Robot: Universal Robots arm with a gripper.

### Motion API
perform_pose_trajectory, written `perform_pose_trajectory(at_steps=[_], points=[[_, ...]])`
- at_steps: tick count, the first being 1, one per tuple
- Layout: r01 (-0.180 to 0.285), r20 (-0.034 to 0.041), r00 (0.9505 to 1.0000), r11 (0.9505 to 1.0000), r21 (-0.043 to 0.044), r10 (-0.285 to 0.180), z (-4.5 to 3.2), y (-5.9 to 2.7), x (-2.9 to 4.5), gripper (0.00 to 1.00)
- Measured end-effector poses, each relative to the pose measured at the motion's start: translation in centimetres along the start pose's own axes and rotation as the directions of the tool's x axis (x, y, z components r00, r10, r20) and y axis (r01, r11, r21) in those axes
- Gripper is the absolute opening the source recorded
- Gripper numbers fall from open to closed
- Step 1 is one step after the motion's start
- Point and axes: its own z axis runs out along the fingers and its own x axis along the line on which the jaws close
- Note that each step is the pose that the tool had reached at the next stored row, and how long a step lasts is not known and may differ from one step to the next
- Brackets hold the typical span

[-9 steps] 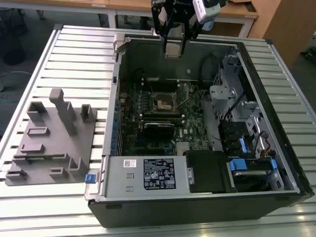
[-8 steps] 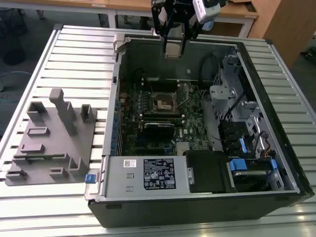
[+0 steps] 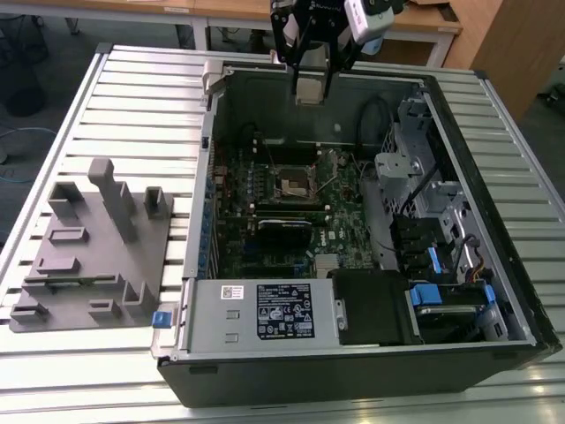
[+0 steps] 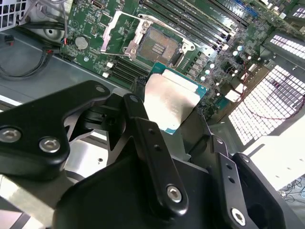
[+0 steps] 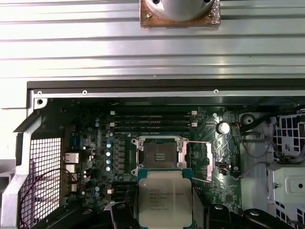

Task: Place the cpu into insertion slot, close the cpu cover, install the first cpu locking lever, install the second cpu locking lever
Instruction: 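Place the cpu into insertion slot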

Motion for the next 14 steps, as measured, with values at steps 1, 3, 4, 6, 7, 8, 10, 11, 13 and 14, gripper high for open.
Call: perform_pose_trajectory(at_steps=[1,3,4,6,7,8,10,11,13,14], points=[[0.0,0.0,1.0,1.0,0.0001,0.0,0.05,0.0,0.0,0.54],[0.0,0.0,1.0,1.0,0.0,0.0,0.05,0.0,0.0,0.54],[0.0,0.0,1.0,1.0,0.0,0.0,0.05,-0.01,0.0,0.54],[0.0,0.0,1.0,1.0,0.0,0.0,0.05,-0.01,0.0,0.54],[0.0,0.0,1.0,1.0,0.0,0.0,0.05,-0.01,0.0,0.54],[0.0,0.0,1.0,1.0,0.0,0.0,0.05,-0.01,0.0,0.54],[0.0,0.0001,1.0,1.0,-0.0003,0.0,0.1,-0.01,-0.01,0.54],[0.0,0.0001,1.0,1.0,-0.0002,0.0,0.15,-0.01,0.0,0.54],[0.0,0.0,1.0,1.0,-0.0001,0.0,0.33,-0.03,-0.01,0.54],[0.0,0.0,1.0,1.0,0.0,0.0,0.47,-0.04,-0.01,0.54]])
